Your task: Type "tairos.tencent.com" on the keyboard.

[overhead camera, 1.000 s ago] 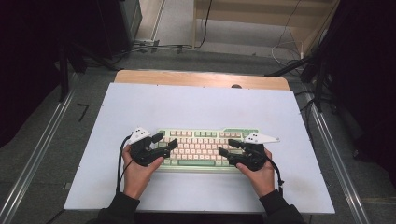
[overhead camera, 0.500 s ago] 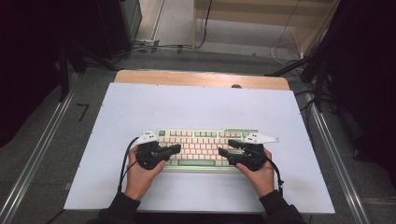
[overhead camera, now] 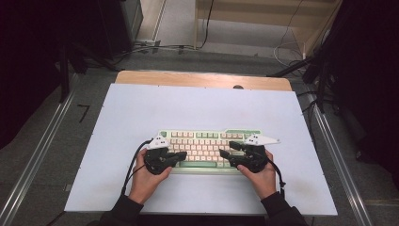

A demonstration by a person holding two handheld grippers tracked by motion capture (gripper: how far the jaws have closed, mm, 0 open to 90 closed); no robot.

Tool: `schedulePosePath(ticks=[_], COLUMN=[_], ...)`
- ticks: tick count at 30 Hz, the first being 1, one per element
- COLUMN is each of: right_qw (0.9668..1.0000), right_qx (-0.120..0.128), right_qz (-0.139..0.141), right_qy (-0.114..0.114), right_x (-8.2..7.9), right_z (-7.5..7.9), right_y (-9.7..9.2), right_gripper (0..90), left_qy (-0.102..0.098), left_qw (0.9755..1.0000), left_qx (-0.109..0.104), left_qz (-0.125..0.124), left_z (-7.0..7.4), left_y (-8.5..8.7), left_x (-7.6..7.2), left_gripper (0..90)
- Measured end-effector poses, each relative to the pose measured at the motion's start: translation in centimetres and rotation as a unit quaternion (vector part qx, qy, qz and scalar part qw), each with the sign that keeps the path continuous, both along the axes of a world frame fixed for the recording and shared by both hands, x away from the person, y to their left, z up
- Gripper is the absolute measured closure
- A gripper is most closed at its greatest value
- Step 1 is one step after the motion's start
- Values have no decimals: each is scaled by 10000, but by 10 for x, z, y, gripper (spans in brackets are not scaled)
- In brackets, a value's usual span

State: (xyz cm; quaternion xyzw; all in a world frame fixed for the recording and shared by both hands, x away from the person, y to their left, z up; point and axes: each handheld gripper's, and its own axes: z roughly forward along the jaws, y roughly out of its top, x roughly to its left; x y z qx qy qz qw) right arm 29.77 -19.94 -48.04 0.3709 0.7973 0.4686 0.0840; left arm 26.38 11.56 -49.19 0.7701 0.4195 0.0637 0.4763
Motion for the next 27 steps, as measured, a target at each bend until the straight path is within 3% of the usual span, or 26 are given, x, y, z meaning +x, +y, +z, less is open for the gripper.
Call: schedulePosePath(ticks=[13,16,17,19,21,25,27], right_qw=[10000,10000,10000,10000,10000,10000,10000], right_qx=[-32,-38,-42,-34,-21,-23,-39], right_qz=[12,8,3,10,10,-7,5], right_qy=[7,19,19,14,4,-16,-18], right_x=[0,0,0,0,0,1,0], right_z=[-1,-1,-1,-1,-1,-1,0], right_y=[1,1,1,1,1,0,1], right_gripper=[418,419,419,419,422,443,496], left_qy=[159,78,58,21,-169,-679,-816], left_qw=[9996,9993,9996,10000,9993,9941,9916], left_qx=[214,353,272,-1,-332,-808,-882], left_qz=[73,28,10,-53,-39,261,471], left_z=[-6,-6,-5,-2,3,10,11], left_y=[-6,-10,-10,-9,-5,5,10], left_x=[5,4,3,2,0,-2,-2], left_gripper=[900,900,897,803,718,519,461])
